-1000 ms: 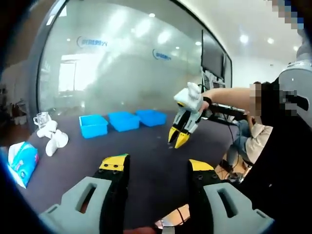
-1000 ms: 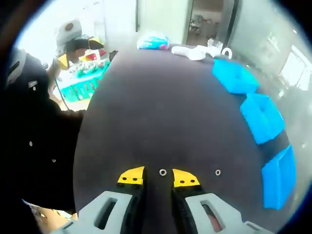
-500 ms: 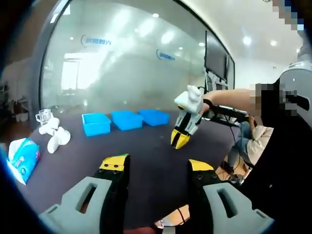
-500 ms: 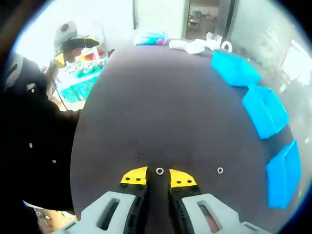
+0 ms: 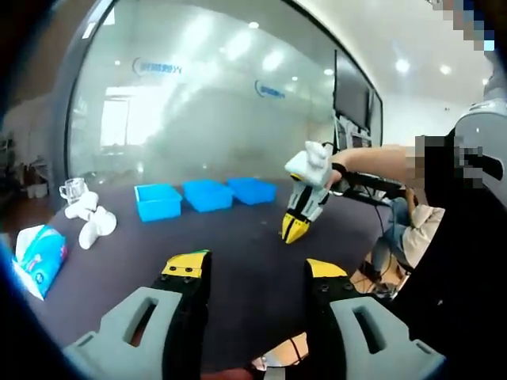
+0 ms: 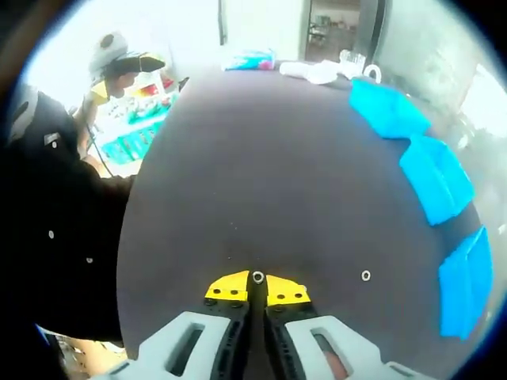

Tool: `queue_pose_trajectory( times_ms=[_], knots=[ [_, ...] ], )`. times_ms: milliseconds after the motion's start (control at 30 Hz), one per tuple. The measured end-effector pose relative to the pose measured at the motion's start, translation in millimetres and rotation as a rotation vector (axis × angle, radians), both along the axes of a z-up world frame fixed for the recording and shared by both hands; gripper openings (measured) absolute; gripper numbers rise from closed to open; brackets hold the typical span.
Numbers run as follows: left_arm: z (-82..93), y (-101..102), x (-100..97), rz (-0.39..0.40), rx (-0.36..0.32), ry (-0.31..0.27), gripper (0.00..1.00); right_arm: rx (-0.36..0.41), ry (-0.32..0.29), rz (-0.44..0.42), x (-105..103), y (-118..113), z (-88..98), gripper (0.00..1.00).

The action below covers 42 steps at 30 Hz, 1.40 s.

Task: Sort the screws, nuts, and washers into the corresponding bins

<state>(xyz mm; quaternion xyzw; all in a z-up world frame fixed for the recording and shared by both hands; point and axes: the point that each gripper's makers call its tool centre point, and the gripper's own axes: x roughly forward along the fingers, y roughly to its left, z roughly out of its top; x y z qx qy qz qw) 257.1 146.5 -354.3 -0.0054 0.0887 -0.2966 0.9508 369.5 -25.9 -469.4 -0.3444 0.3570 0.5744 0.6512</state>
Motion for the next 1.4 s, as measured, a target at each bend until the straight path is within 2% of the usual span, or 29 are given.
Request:
queue_pose_trajectory(
  times_ms=[300, 467, 567, 667, 733, 833, 1100, 1200, 1400],
  knots=[
    [4.3, 1, -1.5, 0.005, 0.000, -0.010, 0.44, 0.033, -0.008, -0.021, -2, -6, 5.5, 0.02],
    [7.1, 3, 0.1, 0.015, -0.001, -0.017, 0.44, 0.092, -0.031, -0.052, -3, -10, 18.2, 0.02],
    [9.1, 4, 1.2, 0.017, -0.001, -0.023, 0.44, 0.153, -0.056, -0.089, -3, -13, 30.2, 0.02],
    [12.9, 4, 2.9, 0.024, -0.007, -0.033, 0.44, 0.269, -0.073, -0.153, -4, -13, 47.3, 0.02],
    [15.5, 6, 5.1, 0.033, -0.011, -0.042, 0.44, 0.368, -0.047, -0.198, -7, -11, 57.7, 0.02],
    [19.9, 10, 9.1, 0.051, -0.023, -0.054, 0.44, 0.486, -0.075, -0.276, -4, -14, 72.2, 0.02],
    [32.2, 15, 12.6, 0.080, -0.043, -0.083, 0.44, 0.830, -0.246, -0.530, 3, -33, 123.5, 0.02],
    [34.3, 18, 12.8, 0.094, -0.047, -0.089, 0.44, 0.898, -0.331, -0.597, 6, -42, 137.0, 0.02],
    [36.0, 24, 13.2, 0.117, -0.058, -0.093, 0.44, 0.952, -0.437, -0.649, 14, -44, 160.2, 0.02]
  ],
)
